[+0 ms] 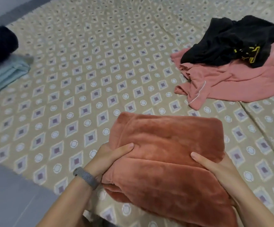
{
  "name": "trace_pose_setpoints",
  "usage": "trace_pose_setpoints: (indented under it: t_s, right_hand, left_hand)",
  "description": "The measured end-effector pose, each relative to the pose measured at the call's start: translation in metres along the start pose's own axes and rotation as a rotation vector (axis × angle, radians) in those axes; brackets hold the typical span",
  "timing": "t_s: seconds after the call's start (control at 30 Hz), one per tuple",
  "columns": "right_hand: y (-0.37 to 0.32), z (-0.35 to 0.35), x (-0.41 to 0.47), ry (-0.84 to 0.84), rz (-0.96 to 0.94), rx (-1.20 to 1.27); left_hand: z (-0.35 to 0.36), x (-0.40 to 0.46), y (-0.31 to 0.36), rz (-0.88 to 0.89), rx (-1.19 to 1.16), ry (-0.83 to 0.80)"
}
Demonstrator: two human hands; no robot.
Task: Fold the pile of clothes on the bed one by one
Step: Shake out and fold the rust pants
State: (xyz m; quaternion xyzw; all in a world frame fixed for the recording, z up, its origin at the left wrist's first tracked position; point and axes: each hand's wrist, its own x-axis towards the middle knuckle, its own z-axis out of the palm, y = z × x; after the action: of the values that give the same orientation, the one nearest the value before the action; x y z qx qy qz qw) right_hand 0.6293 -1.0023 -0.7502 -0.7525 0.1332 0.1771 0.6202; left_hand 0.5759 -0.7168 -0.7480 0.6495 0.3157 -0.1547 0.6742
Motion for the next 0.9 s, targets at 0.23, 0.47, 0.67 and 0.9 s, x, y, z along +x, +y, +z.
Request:
trace_pose_setpoints:
  t_s: [0.23, 0.47, 0.67, 0.9]
  right_hand:
    - [-0.137, 0.086, 0.018, -0.303, -0.040, -0.142]
    - [-0.257, 0.264, 0.011, -0.578, -0.055, -0.244]
    - [-0.349, 0.431, 0.026, -0.731, -0.135, -0.307]
    - [-0.447, 0.619, 0.082, -0.932, -0.365, -0.477]
  left_hand:
    - [-0.092, -0.058, 0.061, -0.001, -0.263, 0.248]
    - [-0.244, -0.115, 0.120, 0.096, -0.429, 0.492]
    - [-0.381, -0.108, 0.173, 0.128, -0.501, 0.644]
    - [-0.511, -0.054, 0.217, 0.183, -0.585, 0.877]
